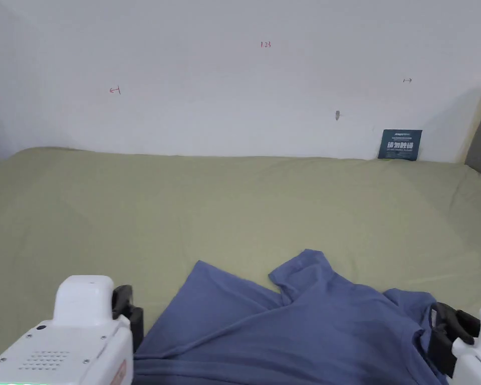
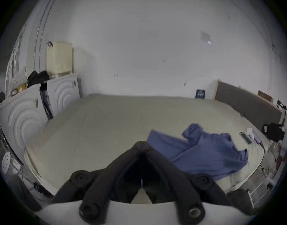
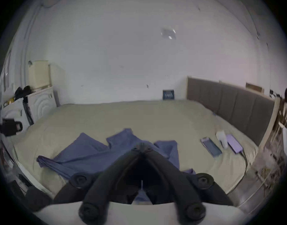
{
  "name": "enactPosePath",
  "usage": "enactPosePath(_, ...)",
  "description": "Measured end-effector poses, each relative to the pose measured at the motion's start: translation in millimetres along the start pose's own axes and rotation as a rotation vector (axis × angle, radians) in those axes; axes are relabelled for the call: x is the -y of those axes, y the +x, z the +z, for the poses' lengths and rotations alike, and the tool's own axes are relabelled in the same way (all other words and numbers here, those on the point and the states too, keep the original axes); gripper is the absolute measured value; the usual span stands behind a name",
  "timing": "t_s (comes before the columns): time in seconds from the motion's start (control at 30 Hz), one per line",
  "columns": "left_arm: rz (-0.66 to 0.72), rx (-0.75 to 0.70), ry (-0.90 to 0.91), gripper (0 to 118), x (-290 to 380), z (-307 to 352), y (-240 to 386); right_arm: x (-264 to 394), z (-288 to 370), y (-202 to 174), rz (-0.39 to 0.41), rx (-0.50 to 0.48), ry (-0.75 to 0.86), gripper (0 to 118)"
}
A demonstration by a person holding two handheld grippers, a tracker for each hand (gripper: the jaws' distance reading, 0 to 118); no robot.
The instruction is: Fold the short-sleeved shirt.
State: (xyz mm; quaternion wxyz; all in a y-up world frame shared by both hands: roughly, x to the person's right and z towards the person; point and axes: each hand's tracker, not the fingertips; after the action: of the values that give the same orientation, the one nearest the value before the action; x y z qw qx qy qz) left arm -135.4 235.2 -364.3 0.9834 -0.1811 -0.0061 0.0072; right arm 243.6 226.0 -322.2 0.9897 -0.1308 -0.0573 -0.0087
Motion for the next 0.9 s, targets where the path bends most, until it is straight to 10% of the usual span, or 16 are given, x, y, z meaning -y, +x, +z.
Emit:
enactPosePath(0.5, -0.032, -0.032, 0.069, 0, -10.4, 27.4, -4.6, -7.4, 10.6, -43.7, 0.063, -0.045, 0.085, 1)
enactPosePath(0.9, 0.191, -0.026, -0.474, 0, 37.3, -93.4, -134.5, 26.4, -19.1, -70.5, 0.096, -0.118, -0.047, 1)
